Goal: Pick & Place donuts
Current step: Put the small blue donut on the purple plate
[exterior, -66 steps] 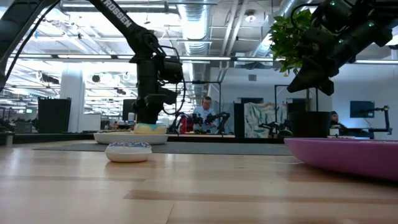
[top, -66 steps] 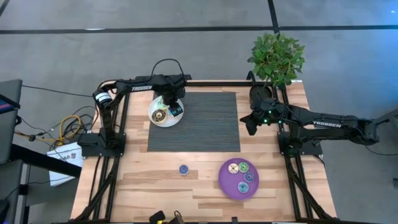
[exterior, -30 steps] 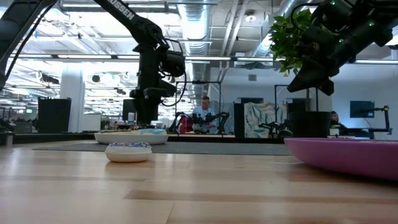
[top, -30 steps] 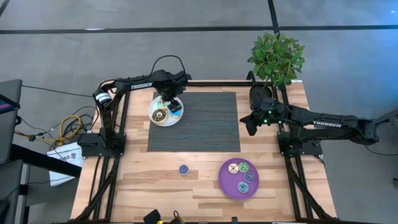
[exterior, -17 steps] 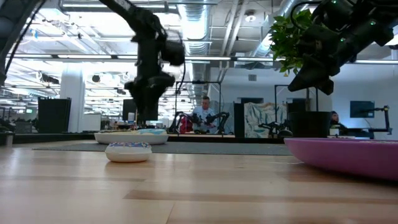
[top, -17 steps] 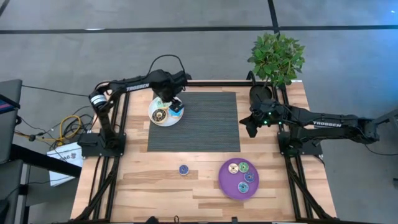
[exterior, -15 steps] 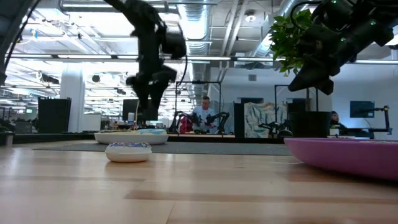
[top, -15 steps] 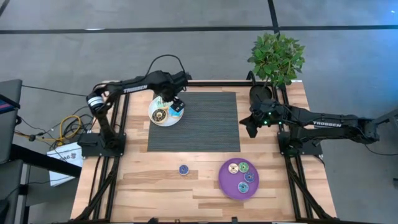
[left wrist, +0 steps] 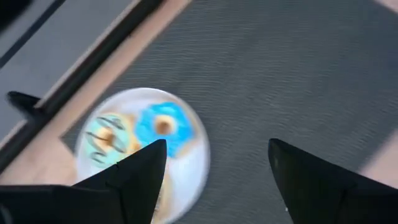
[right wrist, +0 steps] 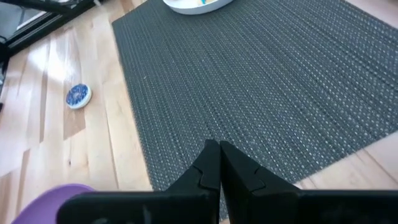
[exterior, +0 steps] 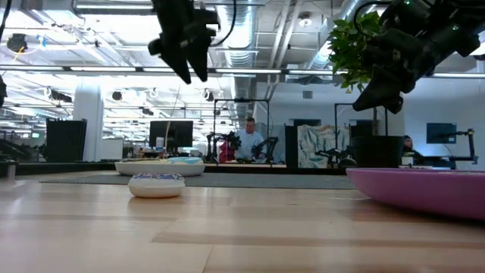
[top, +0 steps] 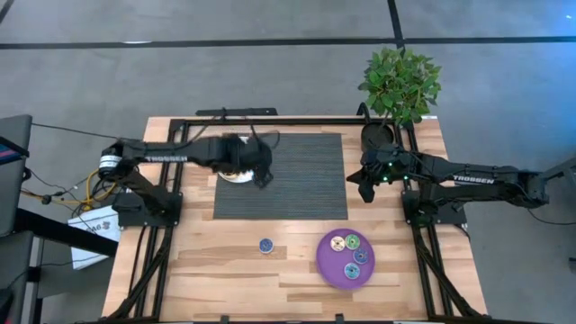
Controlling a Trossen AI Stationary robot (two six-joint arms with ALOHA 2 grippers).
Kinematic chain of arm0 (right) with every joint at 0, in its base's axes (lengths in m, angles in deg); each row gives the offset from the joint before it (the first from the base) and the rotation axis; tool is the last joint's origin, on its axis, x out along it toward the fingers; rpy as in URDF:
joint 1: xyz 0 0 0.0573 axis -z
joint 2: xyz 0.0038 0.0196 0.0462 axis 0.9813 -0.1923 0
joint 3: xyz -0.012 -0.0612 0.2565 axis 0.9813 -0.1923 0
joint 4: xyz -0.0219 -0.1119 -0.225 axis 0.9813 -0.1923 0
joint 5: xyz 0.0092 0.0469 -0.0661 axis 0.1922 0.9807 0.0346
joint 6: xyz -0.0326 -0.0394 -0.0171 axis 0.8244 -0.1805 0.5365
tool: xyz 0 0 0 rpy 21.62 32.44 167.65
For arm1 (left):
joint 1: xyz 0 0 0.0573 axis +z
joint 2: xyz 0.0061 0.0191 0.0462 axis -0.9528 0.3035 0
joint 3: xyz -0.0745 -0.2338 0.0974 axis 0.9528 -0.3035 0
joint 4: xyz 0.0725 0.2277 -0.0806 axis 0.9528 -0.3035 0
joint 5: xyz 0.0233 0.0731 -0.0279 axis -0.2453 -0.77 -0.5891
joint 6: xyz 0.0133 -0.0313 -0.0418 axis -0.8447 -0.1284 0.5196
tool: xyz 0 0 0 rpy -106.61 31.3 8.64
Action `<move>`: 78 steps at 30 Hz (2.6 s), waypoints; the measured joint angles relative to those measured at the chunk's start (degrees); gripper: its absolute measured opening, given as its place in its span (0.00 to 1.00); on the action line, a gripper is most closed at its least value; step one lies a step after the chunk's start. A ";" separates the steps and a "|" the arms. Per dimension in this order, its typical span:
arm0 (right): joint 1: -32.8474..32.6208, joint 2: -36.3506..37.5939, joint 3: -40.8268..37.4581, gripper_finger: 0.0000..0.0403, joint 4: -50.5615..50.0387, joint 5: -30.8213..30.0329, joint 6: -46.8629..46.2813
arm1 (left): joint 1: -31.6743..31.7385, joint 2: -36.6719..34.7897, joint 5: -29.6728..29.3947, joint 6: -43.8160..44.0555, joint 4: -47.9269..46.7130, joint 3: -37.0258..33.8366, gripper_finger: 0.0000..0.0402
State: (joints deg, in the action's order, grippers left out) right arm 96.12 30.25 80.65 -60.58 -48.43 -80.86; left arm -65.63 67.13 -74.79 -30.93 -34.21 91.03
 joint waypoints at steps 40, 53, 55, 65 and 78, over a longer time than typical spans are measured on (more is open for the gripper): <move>-2.48 0.02 0.00 0.00 -6.88 0.02 11.73 | -27.85 15.53 1.73 -8.69 10.42 -1.78 0.61; -2.62 0.02 0.00 0.00 -6.86 0.11 11.67 | -31.33 15.00 10.23 -6.33 26.35 -12.68 0.61; -2.62 0.03 0.00 0.00 -6.86 0.11 11.65 | -31.45 15.00 10.59 -5.15 26.96 -13.24 0.61; -2.62 0.04 0.00 0.00 -6.86 0.01 10.10 | -31.02 15.41 9.04 -5.92 26.55 -14.19 0.61; -2.62 0.02 0.00 0.00 -6.86 -0.02 8.79 | -30.95 15.48 6.57 -3.69 25.70 -14.19 0.61</move>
State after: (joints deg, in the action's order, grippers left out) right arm 93.50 30.27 80.65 -67.44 -48.45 -72.07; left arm -96.58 82.61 -68.22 -34.62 -8.52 76.85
